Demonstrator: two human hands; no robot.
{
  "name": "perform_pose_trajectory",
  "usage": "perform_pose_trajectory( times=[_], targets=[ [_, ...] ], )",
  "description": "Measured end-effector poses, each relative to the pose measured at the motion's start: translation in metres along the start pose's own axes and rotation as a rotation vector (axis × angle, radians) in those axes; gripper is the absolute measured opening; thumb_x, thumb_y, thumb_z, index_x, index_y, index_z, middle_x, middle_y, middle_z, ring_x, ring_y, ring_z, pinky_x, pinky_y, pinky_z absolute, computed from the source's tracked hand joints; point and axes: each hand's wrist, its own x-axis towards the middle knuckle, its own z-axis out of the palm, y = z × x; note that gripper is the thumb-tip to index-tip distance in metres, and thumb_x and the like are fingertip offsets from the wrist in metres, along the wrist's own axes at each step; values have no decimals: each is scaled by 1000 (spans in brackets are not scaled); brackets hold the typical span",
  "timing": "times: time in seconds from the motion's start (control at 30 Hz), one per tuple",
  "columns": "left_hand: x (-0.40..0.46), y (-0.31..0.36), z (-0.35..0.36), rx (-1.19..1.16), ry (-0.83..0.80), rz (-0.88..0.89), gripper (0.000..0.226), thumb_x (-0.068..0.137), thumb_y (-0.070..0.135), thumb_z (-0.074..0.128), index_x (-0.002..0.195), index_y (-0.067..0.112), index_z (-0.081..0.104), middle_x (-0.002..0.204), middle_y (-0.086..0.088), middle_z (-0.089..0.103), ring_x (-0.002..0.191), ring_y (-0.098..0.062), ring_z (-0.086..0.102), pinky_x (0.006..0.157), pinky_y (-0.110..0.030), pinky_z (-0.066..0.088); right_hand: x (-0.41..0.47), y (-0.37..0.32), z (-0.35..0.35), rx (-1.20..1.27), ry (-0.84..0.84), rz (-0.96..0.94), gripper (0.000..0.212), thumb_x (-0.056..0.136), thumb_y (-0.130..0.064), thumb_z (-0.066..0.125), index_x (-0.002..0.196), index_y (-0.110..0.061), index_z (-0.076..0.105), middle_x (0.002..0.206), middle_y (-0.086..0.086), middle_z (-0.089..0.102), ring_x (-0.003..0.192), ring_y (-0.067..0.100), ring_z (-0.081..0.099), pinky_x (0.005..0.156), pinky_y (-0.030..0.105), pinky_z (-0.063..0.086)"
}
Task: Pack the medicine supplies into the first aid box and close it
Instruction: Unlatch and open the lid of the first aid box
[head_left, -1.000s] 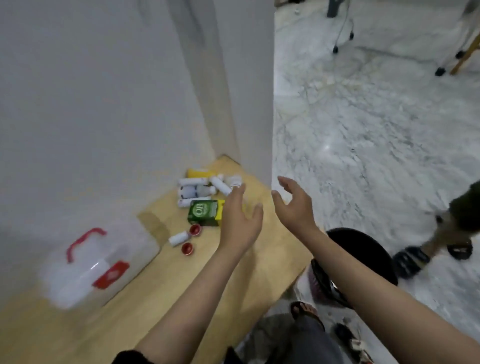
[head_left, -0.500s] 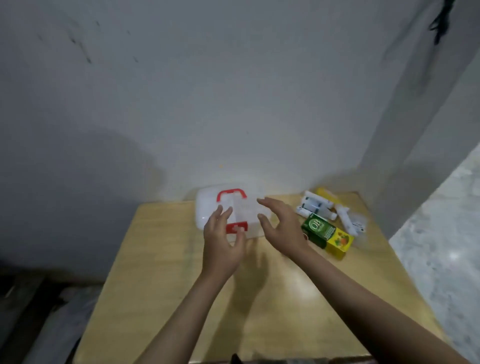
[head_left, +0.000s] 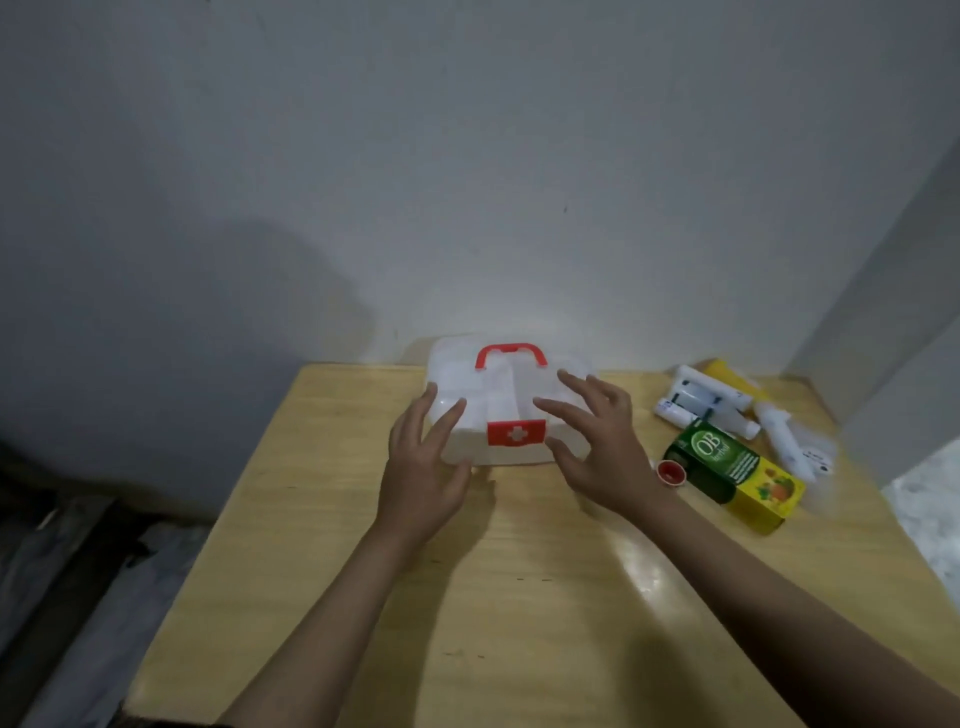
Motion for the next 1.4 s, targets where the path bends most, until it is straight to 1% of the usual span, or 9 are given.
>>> perform_pose_trajectory(
  times=[0.13,0.33,0.43,0.53,0.73,0.87,1.17,1.27,1.4],
  targets=[
    [2,-15,19,-7,123,45,64,78,21,70,134,35,42,150,1,30,135,-11,26,103,-28,33,-2,12,9,-15,64,-84,53,75,-21,73,125,-29,57,146,3,41,132,32,25,104,35,20],
    [5,-25,42,-1,279,103,62,77,25,74,133,27,46,147,-5,34,135,-14,29,101,-25,34,-1,24,24,-46,158,-174,59,72,-28,77,127,-28,55,147,6,39,134,33,25,104,36,21],
    [6,-31,47,4,312,133,66,77,25,74,134,32,41,148,-5,32,135,-14,26,100,-31,35,-1,28,30,-41,211,-209,55,73,-27,77,124,-28,57,146,9,41,133,35,27,103,38,23],
    [7,-33,50,28,340,174,67,77,23,74,134,30,40,147,-8,34,136,-19,29,99,-29,35,0,31,33,-63,240,-237,49,73,-28,76,120,-27,61,144,12,43,132,35,27,102,36,24],
    [6,-30,51,16,358,167,65,77,23,73,134,27,43,148,-8,35,134,-13,25,97,-14,27,-2,34,30,-99,213,-278,41,76,-29,74,116,-24,65,143,17,43,131,38,27,103,41,27],
    [6,-30,49,3,347,169,64,78,20,73,134,26,45,149,-6,33,134,-13,24,94,-6,22,-5,32,27,-111,184,-312,39,80,-40,63,115,-23,66,143,18,43,130,39,28,103,40,28],
    [6,-28,48,-50,300,153,63,79,21,72,135,28,44,154,-4,21,139,-11,19,96,-5,23,2,21,29,3,322,-222,27,86,-35,57,99,-17,72,124,12,60,121,32,42,100,26,28],
    [7,-29,51,-83,284,134,65,79,22,71,135,36,40,154,-7,18,137,-8,16,93,-2,25,7,22,29,50,333,-194,27,86,-34,57,100,-13,68,121,11,61,121,28,45,100,28,33],
    [9,-30,53,-78,292,136,68,81,24,70,133,44,31,153,-6,21,136,-8,20,92,-10,33,11,23,29,109,383,-170,22,85,-25,60,100,-10,62,118,12,63,117,26,52,98,36,43]
  ],
)
